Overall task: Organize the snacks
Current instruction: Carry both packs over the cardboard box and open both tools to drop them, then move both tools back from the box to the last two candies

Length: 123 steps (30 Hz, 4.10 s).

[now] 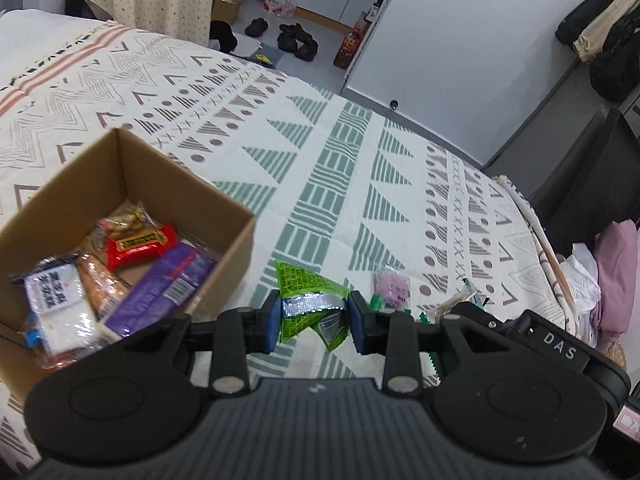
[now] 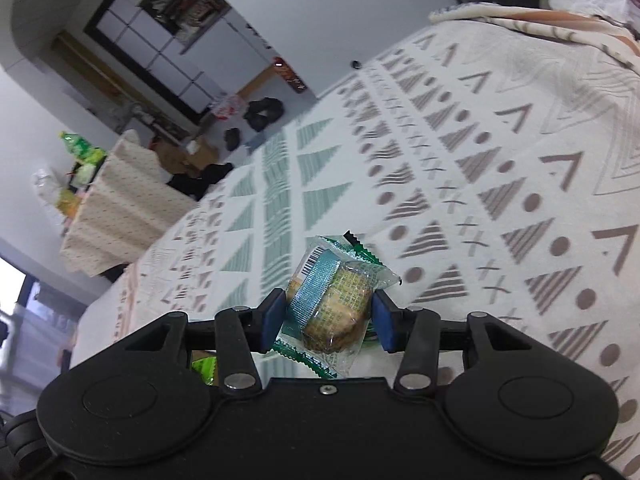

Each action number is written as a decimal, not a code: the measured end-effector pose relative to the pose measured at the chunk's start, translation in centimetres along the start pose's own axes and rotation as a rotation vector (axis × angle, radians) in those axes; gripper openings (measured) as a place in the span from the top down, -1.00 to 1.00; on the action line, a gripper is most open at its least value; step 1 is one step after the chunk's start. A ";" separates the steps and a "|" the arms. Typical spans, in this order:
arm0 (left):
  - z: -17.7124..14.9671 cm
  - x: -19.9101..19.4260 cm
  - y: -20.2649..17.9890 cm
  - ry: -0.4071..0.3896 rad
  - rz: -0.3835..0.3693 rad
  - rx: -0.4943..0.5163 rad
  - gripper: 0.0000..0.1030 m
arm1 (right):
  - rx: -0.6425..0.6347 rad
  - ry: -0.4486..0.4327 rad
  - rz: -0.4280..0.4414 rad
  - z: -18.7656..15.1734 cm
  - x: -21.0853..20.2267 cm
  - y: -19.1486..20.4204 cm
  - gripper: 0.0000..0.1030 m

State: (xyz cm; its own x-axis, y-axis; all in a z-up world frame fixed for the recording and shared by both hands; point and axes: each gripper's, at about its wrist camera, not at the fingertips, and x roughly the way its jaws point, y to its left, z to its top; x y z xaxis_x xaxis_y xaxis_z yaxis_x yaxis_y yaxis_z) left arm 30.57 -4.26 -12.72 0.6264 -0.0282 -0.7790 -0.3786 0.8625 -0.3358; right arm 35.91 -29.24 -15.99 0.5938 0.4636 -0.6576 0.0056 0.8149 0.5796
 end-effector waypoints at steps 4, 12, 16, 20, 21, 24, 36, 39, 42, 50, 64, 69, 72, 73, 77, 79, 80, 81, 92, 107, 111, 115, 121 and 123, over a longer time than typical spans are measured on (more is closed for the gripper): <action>0.7 -1.4 1.0 -0.024 0.004 -0.018 0.35 | -0.017 0.002 0.050 -0.4 -0.3 1.4 0.10; 2.1 -3.6 3.8 -0.071 0.024 -0.060 0.35 | -0.095 0.019 0.158 -1.7 -1.2 5.8 0.10; 2.8 -4.5 5.6 -0.091 0.039 -0.083 0.35 | -0.142 0.024 0.189 -2.5 -1.0 7.8 0.10; 3.5 -5.2 7.6 -0.106 0.052 -0.115 0.35 | -0.174 0.040 0.194 -3.6 -0.1 9.1 0.10; 3.6 -5.3 8.1 -0.108 0.055 -0.121 0.35 | -0.182 0.045 0.195 -3.9 0.1 9.4 0.10; 4.0 -5.6 9.5 -0.111 0.061 -0.139 0.35 | -0.208 0.052 0.197 -4.6 0.6 10.3 0.10; 5.0 -3.7 13.0 -0.070 0.045 -0.186 0.34 | -0.288 0.027 0.203 -6.9 1.6 13.4 0.10; 5.2 -2.7 13.3 -0.047 0.038 -0.182 0.33 | -0.302 0.028 0.182 -7.1 2.1 13.8 0.10; 5.5 -2.3 13.7 -0.038 0.042 -0.180 0.30 | -0.311 0.033 0.172 -7.2 2.9 14.3 0.10; 6.1 -3.0 14.3 -0.014 0.060 -0.153 -0.09 | -0.351 0.068 0.213 -7.7 4.6 16.4 -0.01; 4.4 -4.1 12.0 0.002 0.120 -0.105 -0.41 | -0.333 0.031 0.127 -6.6 1.1 14.4 -0.52; 3.8 -4.8 10.9 -0.011 0.150 -0.096 -0.47 | -0.317 0.019 0.114 -5.8 -0.4 13.1 -0.69; 3.4 -5.3 10.4 -0.019 0.169 -0.082 -0.49 | -0.320 0.015 0.101 -5.3 -1.3 12.3 -0.72; 3.3 -5.4 10.1 -0.022 0.173 -0.072 -0.52 | -0.324 0.014 0.104 -5.1 -1.7 12.0 -0.74; 2.8 -6.2 9.1 -0.049 0.187 -0.023 -0.73 | -0.302 0.001 0.100 -4.0 -2.6 10.5 -0.82; 2.4 -6.6 8.9 -0.058 0.173 -0.023 -0.81 | -0.277 -0.003 0.095 -3.6 -2.8 9.6 -0.86; 2.2 -6.7 8.7 -0.062 0.165 -0.023 -0.85 | -0.269 -0.004 0.093 -3.4 -2.9 9.2 -0.86; 2.0 -6.8 8.6 -0.064 0.160 -0.019 -0.88 | -0.268 -0.003 0.095 -3.3 -3.0 8.9 -0.87; 1.0 -6.9 5.8 -0.097 0.134 0.015 -1.00 | -0.271 -0.023 0.098 -2.8 -5.3 7.0 -1.00; -0.8 -4.4 0.9 -0.095 0.093 0.041 -1.00 | -0.180 -0.051 0.098 -1.1 -6.4 2.7 -1.00; -0.7 -3.1 -0.4 -0.057 0.082 0.054 -1.00 | -0.100 -0.071 0.082 0.1 -6.3 0.6 -0.99; -0.6 -2.2 -1.5 -0.057 0.067 0.073 -0.99 | -0.018 -0.065 0.077 0.6 -5.4 -1.1 -0.85; -0.2 0.4 -2.2 -0.019 0.023 0.061 -0.95 | 0.081 -0.065 0.050 1.3 -4.2 -3.3 -0.70; -0.3 1.3 -2.4 -0.008 0.004 0.058 -0.94 | 0.121 -0.068 0.045 1.7 -3.8 -4.1 -0.64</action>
State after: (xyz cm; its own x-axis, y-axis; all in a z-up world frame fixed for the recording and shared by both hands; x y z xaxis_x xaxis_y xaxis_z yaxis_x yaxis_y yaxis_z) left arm 32.10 -6.50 -13.04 0.6303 -0.0212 -0.7761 -0.3411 0.8904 -0.3014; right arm 34.95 -34.89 -15.03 0.6486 0.4711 -0.5978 0.0724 0.7437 0.6646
